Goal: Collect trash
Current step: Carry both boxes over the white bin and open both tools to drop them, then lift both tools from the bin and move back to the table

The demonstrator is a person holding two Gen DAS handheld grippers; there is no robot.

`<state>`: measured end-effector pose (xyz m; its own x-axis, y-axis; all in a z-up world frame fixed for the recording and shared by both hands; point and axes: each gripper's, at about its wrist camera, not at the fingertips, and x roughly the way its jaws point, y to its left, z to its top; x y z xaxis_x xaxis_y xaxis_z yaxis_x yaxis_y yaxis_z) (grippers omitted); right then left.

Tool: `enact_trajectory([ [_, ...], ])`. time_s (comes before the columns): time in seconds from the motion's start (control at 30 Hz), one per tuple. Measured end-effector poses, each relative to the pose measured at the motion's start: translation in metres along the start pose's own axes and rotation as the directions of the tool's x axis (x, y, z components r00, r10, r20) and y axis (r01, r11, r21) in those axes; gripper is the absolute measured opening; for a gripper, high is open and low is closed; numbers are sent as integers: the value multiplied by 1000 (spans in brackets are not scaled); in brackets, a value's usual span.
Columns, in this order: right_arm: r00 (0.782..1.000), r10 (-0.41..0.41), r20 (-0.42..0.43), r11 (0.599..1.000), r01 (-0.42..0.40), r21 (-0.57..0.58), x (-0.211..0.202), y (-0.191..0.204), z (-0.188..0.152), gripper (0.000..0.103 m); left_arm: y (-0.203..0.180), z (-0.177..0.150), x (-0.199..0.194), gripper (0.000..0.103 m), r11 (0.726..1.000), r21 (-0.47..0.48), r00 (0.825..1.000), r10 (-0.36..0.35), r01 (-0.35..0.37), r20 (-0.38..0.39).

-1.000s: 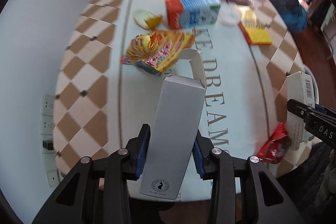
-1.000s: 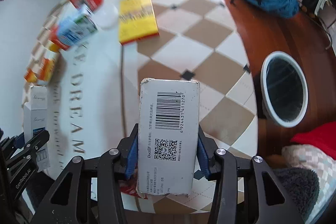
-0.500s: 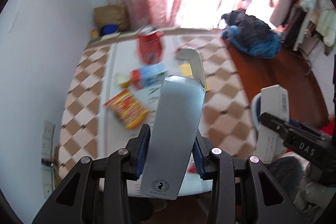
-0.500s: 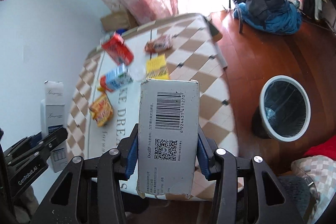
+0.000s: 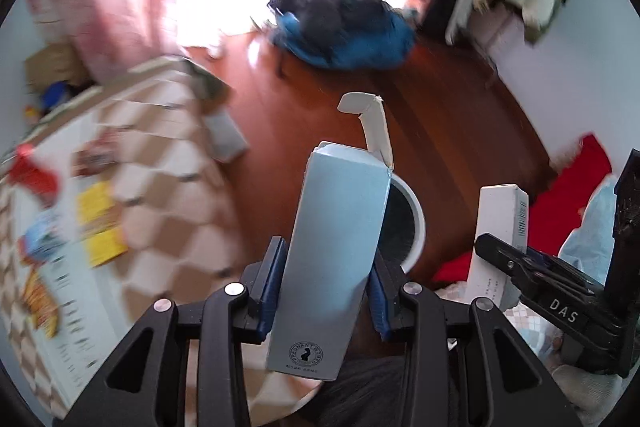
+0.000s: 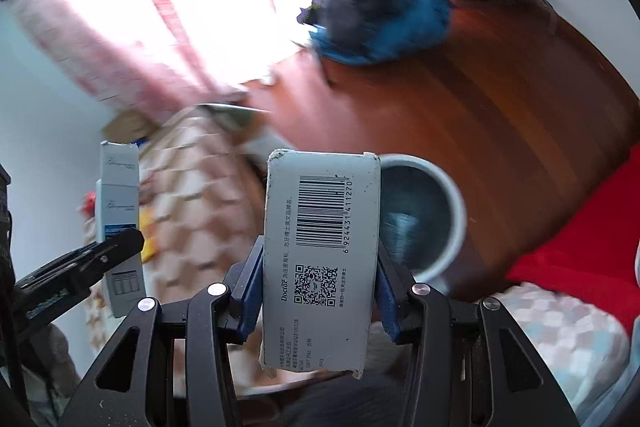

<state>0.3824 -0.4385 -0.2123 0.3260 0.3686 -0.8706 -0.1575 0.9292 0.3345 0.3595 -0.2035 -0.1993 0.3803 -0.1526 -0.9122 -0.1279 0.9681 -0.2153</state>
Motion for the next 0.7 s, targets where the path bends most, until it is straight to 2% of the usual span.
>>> enact_trajectory([
  [0.1,997,-25,-73,998,28,53,37,-50,15,49,-24,18,57,34,999,11,995,-39,40,-94],
  [0.17,992,-27,-124,996,38,85,64,-78,20,49,-37,29,93,35,997,7,984,-79,81,-159],
  [0.27,984,-18,-179,992,41,122,102,-108,28,51,-46,43,135,36,996,-7,972,-84,84,-222],
  [0.3,980,-11,-198,990,39,138,116,-118,31,52,-48,46,146,41,997,-11,967,-81,81,-240],
  [0.37,976,3,-216,984,36,177,135,-131,32,57,-48,53,165,60,998,-27,962,-68,63,-264],
  [0.4,973,7,-230,982,36,185,147,-132,33,62,-49,55,168,76,998,-34,962,-64,57,-265],
  [0.43,970,9,-242,980,39,195,156,-138,33,74,-48,56,172,86,998,-38,962,-54,45,-267],
  [0.47,969,9,-249,979,42,202,163,-141,33,83,-46,57,175,87,999,-37,963,-41,32,-267],
  [0.57,962,-5,-273,977,63,203,176,-145,30,95,-48,57,178,91,1000,-9,968,27,-30,-251],
  [0.6,957,-35,-287,979,91,184,180,-146,27,98,-47,55,178,99,998,12,969,63,-62,-240],
  [0.63,953,-71,-295,979,124,164,181,-145,24,103,-49,51,174,100,996,27,969,92,-88,-228],
  [0.7,939,-149,-310,975,192,112,186,-141,19,103,-50,47,174,100,990,53,968,139,-131,-210],
])
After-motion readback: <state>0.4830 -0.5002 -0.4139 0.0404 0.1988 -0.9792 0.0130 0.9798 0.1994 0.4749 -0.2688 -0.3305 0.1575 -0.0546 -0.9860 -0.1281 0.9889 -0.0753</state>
